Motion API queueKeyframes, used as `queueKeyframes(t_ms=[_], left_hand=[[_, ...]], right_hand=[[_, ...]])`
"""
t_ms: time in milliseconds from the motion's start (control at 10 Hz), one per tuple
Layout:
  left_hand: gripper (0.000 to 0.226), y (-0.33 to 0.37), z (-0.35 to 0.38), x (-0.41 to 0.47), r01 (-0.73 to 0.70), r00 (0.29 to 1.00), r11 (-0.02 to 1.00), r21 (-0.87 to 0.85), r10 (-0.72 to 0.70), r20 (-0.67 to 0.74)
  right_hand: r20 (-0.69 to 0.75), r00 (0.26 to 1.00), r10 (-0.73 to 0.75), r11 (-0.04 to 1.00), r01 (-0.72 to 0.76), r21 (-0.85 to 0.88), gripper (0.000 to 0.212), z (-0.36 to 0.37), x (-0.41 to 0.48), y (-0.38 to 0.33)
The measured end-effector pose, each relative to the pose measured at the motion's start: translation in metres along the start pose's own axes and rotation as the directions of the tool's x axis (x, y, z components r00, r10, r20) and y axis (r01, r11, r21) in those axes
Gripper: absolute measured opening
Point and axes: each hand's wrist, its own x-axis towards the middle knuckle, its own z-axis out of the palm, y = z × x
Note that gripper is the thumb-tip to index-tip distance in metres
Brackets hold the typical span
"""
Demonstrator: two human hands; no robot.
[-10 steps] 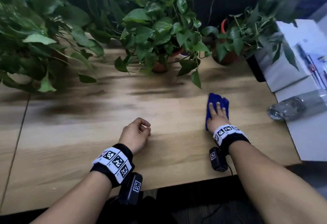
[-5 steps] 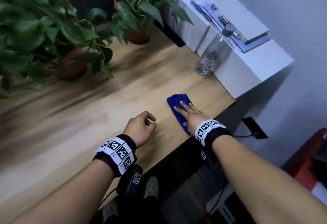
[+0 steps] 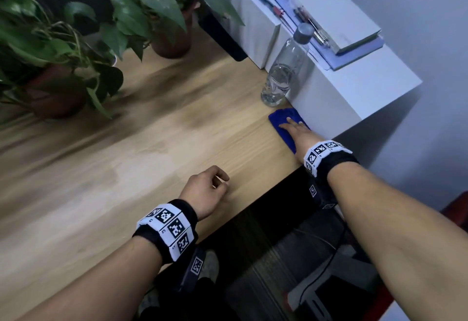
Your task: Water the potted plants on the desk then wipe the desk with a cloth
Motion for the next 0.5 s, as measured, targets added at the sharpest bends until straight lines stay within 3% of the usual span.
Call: queueKeyframes(t_ms=[300, 500], left_hand=[[0.007, 0.004, 0.001, 0.001, 0.001, 1.000, 1.000, -0.007, -0.001, -0.023], [0.007, 0.007, 0.010, 0.006, 0.003, 1.000, 1.000, -0.017, -0.003, -0.027]], right_hand=[[-0.090, 0.994, 0.062, 0.998, -0.061, 0.010, 0.084, -0.012, -0.007, 0.007], [-0.369, 0.923, 0.113, 0.993, -0.122, -0.001, 0.064, -0.003, -0.025, 0.009]])
